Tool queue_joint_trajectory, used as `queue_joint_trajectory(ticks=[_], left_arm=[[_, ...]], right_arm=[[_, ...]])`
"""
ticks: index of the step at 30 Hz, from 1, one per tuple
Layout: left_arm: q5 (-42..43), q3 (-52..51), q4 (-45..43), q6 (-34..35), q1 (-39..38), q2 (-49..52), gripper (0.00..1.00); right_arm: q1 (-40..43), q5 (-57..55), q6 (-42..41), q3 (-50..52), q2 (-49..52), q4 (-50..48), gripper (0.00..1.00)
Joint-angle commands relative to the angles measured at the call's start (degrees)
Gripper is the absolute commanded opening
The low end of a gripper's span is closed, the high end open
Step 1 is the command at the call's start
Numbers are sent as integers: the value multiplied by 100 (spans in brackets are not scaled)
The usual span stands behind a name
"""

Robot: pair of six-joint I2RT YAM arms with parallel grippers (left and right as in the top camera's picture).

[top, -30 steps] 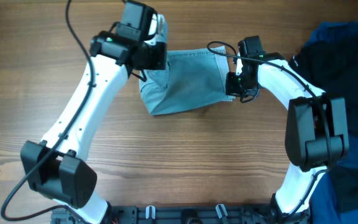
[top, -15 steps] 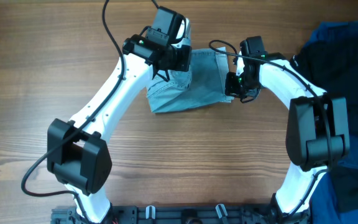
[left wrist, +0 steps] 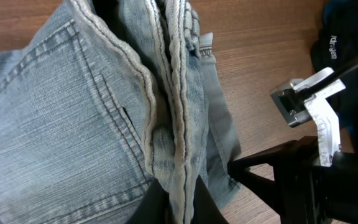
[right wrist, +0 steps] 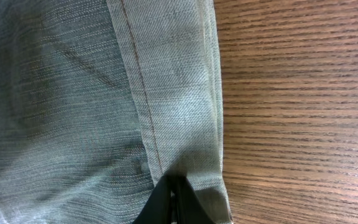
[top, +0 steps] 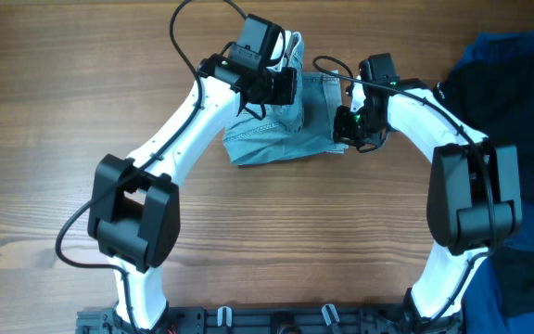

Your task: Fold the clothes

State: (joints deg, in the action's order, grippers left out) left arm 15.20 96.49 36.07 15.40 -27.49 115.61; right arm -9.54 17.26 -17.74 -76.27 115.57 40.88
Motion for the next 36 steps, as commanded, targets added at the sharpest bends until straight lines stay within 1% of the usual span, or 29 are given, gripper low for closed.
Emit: queue_joint_trajectory(ticks=[1, 4, 5, 10, 16, 22, 24, 27, 28, 30, 32, 35, 36], left_arm=[[461, 168, -162, 181, -52, 61, 4], [743, 168, -286, 216, -55, 142, 4], [752, 168, -289, 308, -55, 168, 4], [754, 168, -282, 310, -70, 238, 4], [752, 166, -205, 308, -192, 262, 4], [730, 166, -140, 306, -323, 376, 4], [756, 166, -109, 308, -323, 442, 10], [1016, 166, -76, 306, -328, 463, 22], [1086, 166, -96, 308, -328, 463, 28], [1117, 166, -94, 306, -328, 463, 33], [1202, 166, -98, 308, -328, 463, 63], [1241, 168, -278, 299, -304, 433, 74], [1241, 168, -350, 299, -262, 398, 76]], right_arm=[[-7, 210, -44, 98, 155, -9, 4], [-7, 208, -44, 98, 157, -11, 4], [-7, 208, -42, 98, 157, -11, 4], [-7, 164, -42, 98, 155, -2, 4], [-7, -175, -44, 98, 157, -11, 4], [15, -177, -42, 98, 155, -15, 4], [15, -181, -37, 96, 155, -46, 4], [131, -181, -39, -4, -33, -94, 4], [264, -181, -37, -153, -232, 28, 4], [573, -181, -22, -426, -667, 334, 4], [892, -179, 37, -627, -1119, 667, 4], [1176, -179, 308, -730, -1781, 984, 4], [1187, -146, 457, -730, -1952, 1005, 4]])
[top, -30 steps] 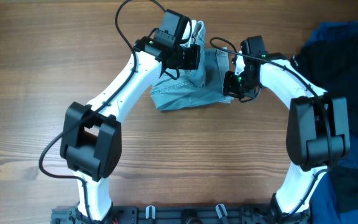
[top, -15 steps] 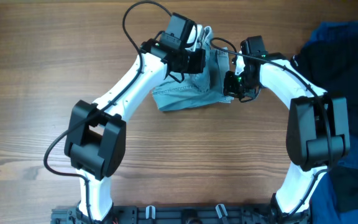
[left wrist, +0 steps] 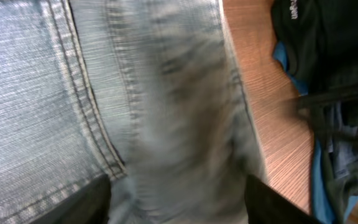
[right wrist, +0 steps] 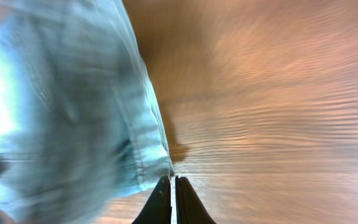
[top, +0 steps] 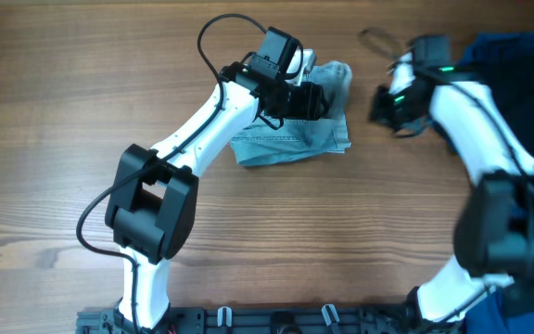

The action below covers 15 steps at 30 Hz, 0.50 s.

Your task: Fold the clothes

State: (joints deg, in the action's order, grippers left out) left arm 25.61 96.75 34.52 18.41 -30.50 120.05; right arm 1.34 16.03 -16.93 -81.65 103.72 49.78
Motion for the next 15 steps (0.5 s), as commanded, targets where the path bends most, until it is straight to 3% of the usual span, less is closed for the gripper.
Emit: queue_joint_trajectory(ticks=[1, 3, 4, 6, 8, 9, 15], left_arm=[[201, 142, -258, 0, 101, -105, 76], [177, 142, -313, 0, 378, -302, 74], [157, 142, -297, -7, 498, -334, 67], [11, 142, -168, -15, 804, -326, 38], [-225, 140, 9, -17, 1036, -280, 17], [-278, 140, 70, -33, 1130, -269, 11], [-345, 140, 81, -472, 1266, -195, 11]], right_arm=[[96, 90, 599, -192, -933, 127, 4], [35, 557, 975, -192, -1300, 153, 4], [15, 758, 1102, -192, -1370, 151, 4], [-61, 1130, 1257, -190, -1392, 138, 4], [-175, 1143, 1281, -181, -1290, 131, 4], [-245, 1145, 1320, -155, -1202, 105, 4], [-592, 809, 1388, 275, -264, -306, 4]])
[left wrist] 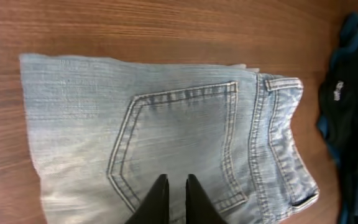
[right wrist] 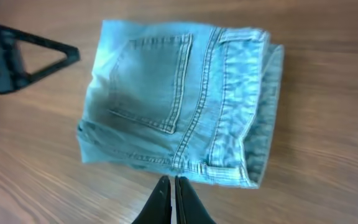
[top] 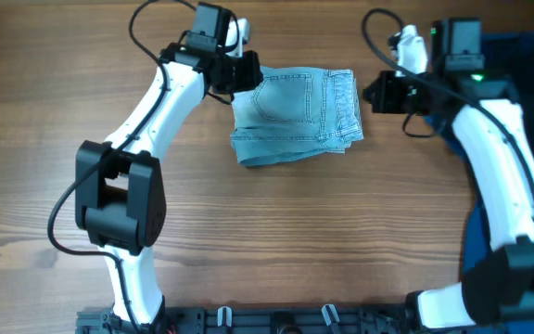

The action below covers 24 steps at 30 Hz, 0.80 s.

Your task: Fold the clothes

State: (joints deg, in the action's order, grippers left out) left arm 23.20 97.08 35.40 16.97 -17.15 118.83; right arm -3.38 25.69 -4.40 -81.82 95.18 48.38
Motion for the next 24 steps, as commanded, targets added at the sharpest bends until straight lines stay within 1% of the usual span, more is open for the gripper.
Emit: queue_joint_trajectory(ticks=[1, 3, 8, 11, 13, 15, 17, 20, 22, 24], left_arm=[[-208, 107, -9, -328, -74, -7, 10], [-483, 107, -28, -326, -74, 160, 7], [-638, 107, -120, -328, -57, 876, 6], [-638, 107, -358, -328, -57, 1292, 4], [-682, 111, -501, -330, -42, 1329, 4], [-682, 201, -501, -332, -13, 1121, 4], [-680, 304, -498, -328, 4, 813, 4], [-682, 323, -505, -328, 7, 302, 4], [-684, 323, -529, -330, 7, 177, 7], [-787, 323, -538, -330, 7, 195, 7]], right_arm=[[-138, -214, 136, 361, 807, -282, 4], [-146, -201, 120, 468, 1309, -415, 4], [-151, -186, -20, 612, 2400, -15, 4], [-149, -332, -7, 632, 2623, -57, 4], [-149, -339, -11, 533, 2444, -72, 4], [-153, -181, 105, 293, 2059, 17, 4], [-155, 431, 492, 68, 1576, 127, 4], [-219, 1104, 474, -138, 774, 144, 4], [-358, 1300, 271, -138, 431, 39, 4], [-599, 1346, 61, -138, 317, -68, 4]])
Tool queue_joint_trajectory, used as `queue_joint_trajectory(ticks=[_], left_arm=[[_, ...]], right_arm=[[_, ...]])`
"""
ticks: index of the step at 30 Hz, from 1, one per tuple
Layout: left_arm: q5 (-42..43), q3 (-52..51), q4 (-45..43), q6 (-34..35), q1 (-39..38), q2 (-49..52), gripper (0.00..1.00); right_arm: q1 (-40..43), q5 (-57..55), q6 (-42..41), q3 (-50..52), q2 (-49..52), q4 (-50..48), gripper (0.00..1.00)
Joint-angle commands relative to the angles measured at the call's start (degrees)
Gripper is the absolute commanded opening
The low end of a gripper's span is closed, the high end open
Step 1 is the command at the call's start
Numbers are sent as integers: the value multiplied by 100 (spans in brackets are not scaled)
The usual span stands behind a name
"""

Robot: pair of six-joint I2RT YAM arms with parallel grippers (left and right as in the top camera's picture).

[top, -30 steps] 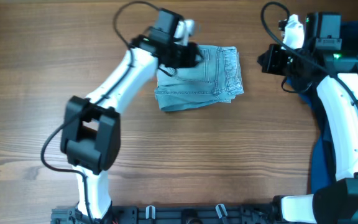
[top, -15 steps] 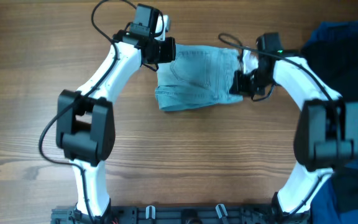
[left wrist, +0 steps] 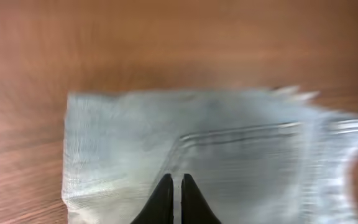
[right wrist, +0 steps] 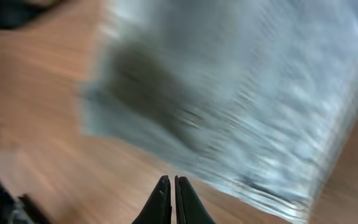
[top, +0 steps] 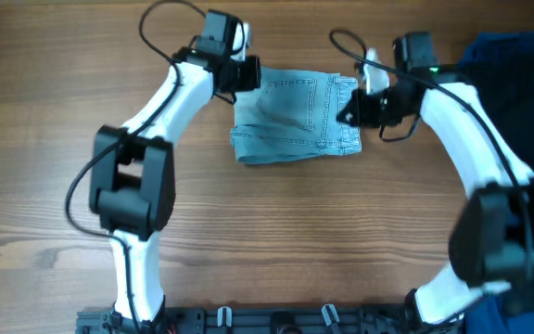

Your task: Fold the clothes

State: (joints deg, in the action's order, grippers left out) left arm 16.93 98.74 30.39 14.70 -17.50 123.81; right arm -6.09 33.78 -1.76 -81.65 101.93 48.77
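Observation:
Folded light-blue jeans (top: 295,118) lie on the wooden table, back pocket up. My left gripper (top: 248,76) is at their upper left corner; in the blurred left wrist view it (left wrist: 173,179) hangs shut and empty above the denim (left wrist: 229,155). My right gripper (top: 349,113) is beside the jeans' right edge; in the blurred right wrist view it (right wrist: 171,180) is shut with nothing in it, over the table just off the denim (right wrist: 241,106).
A heap of dark blue and black clothes (top: 517,65) lies at the table's right edge, behind the right arm. Bare wooden table (top: 267,241) stretches in front of the jeans.
My right gripper has moved left and down, from off the jeans' upper right to their right edge. My left gripper has shifted slightly right at the upper left corner. The jeans have not moved.
Both grippers were shut on the jeans' edges while folding them. Then the left one stood open over the denim and the right one had drawn away, shut. Then both hung shut and empty off the folded jeans, and now both are close beside them.

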Motion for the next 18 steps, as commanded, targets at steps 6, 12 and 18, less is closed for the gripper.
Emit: queue_joint_trajectory(ticks=[6, 12, 18], left_arm=[[-498, 155, -26, -103, 79, 0, 7], [-588, 155, -48, -98, 317, 262, 4], [-586, 155, -116, -103, 428, 442, 6]], right_arm=[[-1322, 219, -498, -125, 22, -916, 4], [-1862, -79, -1169, -125, 662, -1727, 4], [-1945, -101, -1235, -122, 1034, -2074, 4]])
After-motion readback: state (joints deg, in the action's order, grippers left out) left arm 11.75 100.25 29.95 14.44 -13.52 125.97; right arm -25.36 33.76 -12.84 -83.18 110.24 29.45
